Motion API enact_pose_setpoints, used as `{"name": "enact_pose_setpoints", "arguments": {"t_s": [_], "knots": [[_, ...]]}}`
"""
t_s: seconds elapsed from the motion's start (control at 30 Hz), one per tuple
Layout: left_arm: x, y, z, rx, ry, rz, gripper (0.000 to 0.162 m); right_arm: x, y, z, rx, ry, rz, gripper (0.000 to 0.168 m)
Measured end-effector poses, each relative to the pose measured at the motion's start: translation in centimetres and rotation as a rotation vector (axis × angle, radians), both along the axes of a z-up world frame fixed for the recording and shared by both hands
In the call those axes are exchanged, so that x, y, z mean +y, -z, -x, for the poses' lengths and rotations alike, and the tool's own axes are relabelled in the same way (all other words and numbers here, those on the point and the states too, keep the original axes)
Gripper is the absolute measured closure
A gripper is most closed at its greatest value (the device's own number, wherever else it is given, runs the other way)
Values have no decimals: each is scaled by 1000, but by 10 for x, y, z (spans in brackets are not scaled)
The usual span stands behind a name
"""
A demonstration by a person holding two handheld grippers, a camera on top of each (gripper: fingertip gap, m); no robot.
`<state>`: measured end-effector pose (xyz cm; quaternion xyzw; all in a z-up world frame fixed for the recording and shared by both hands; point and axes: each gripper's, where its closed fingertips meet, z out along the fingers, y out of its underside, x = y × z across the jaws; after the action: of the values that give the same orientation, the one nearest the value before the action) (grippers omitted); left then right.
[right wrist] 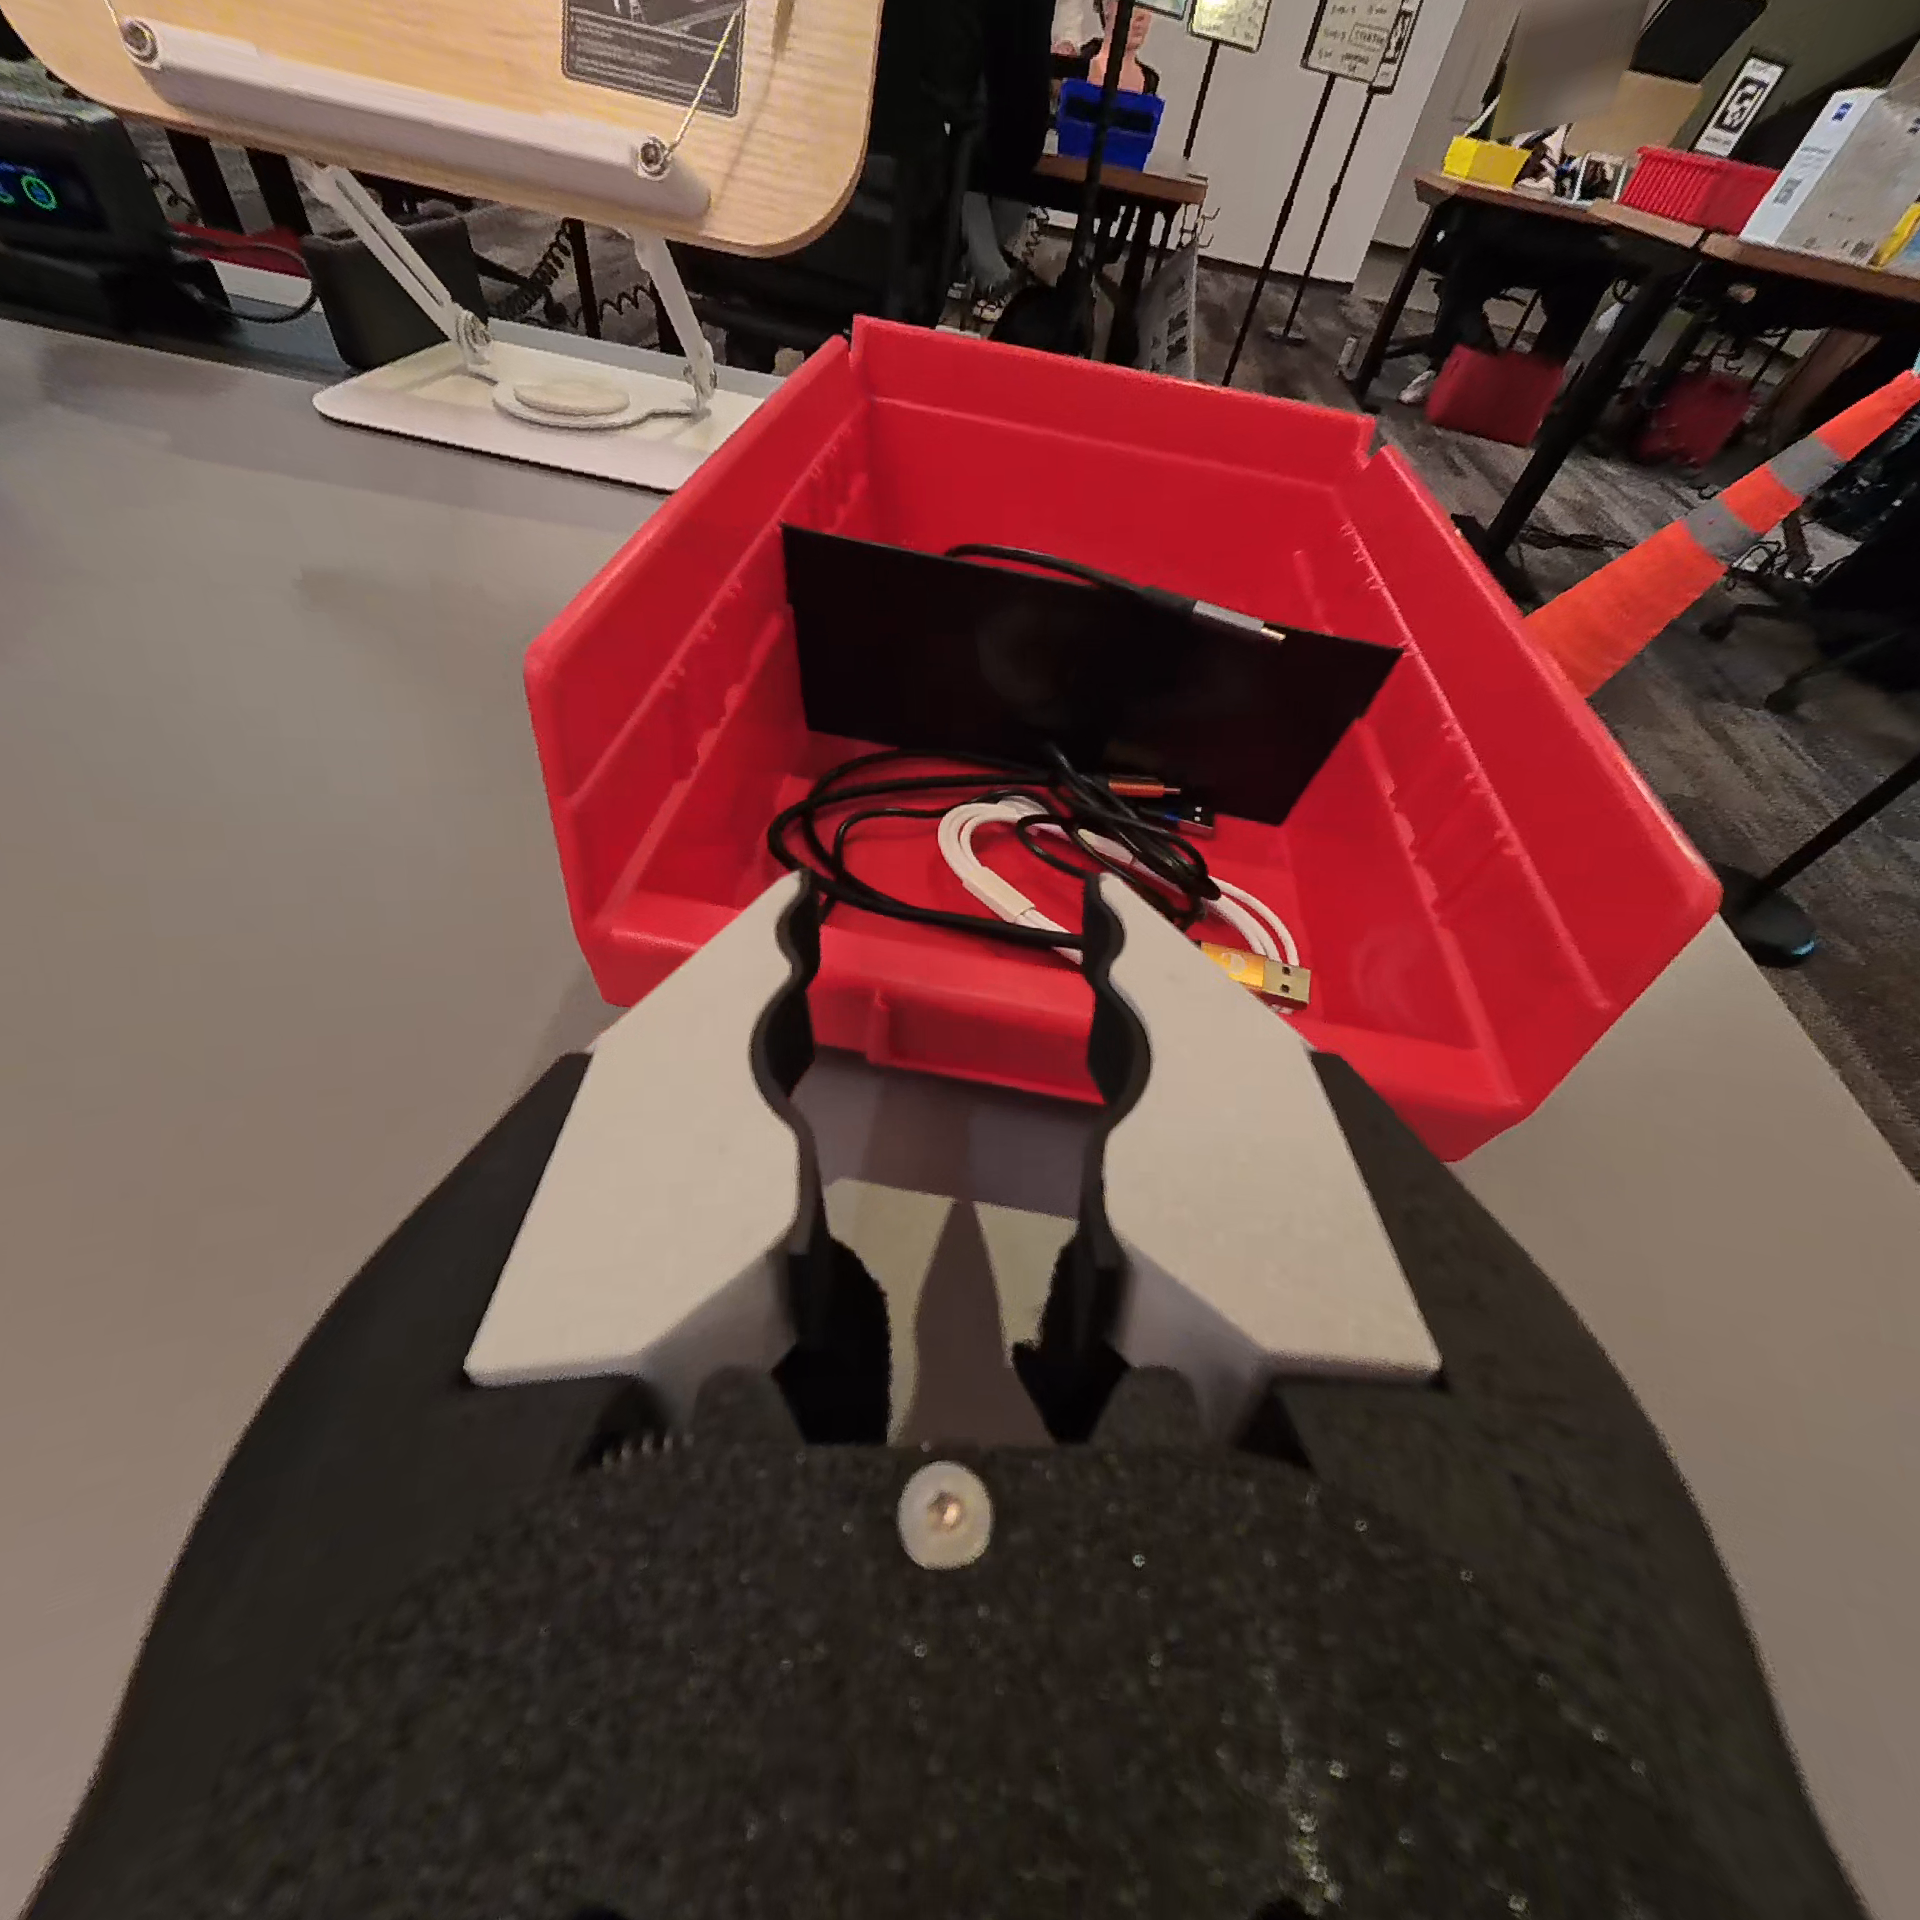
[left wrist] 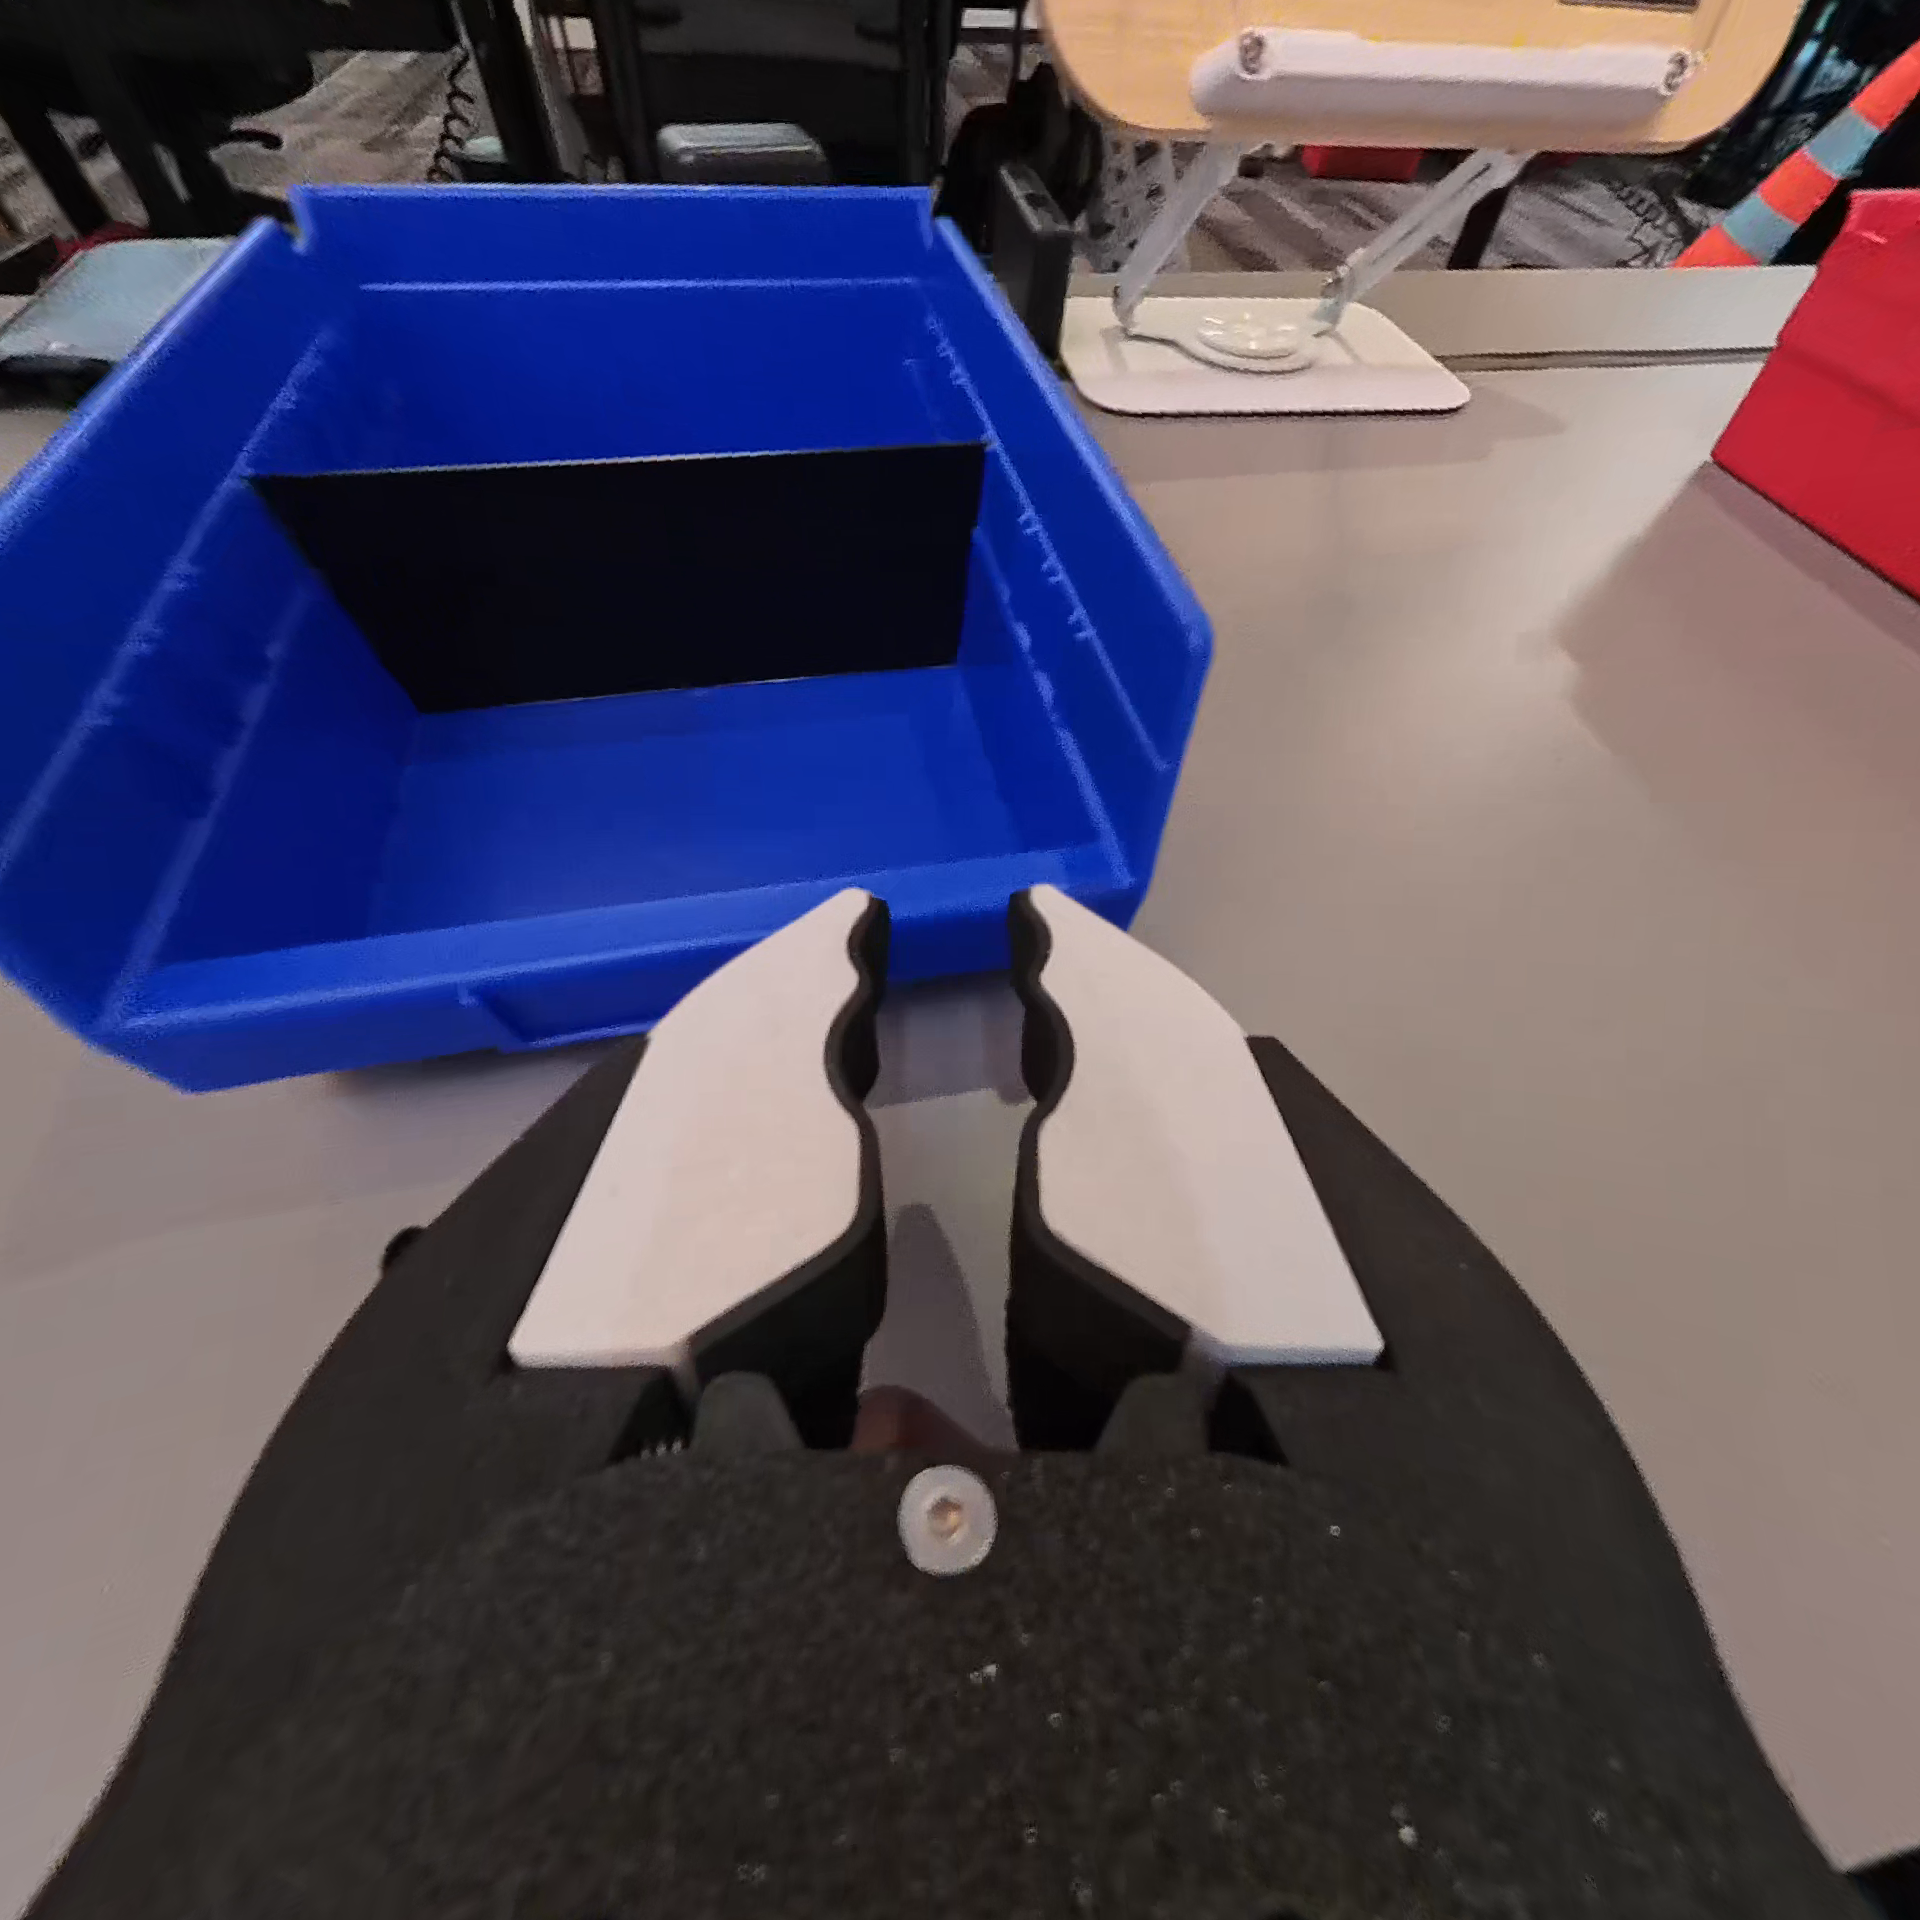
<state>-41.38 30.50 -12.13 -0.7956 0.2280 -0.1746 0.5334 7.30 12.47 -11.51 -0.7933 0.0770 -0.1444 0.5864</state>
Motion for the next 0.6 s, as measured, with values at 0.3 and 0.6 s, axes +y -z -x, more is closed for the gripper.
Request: {"name": "enact_pose_setpoints", "arguments": {"t_s": [0.3, 0.6], "knots": [[-6, 7, -5, 83, 2, -29, 140, 8, -9, 23, -41, -86, -27, 122], [-14, 5, 6, 50, -19, -41, 116, 47, -10, 81, 114, -197, -58, 113]]}}
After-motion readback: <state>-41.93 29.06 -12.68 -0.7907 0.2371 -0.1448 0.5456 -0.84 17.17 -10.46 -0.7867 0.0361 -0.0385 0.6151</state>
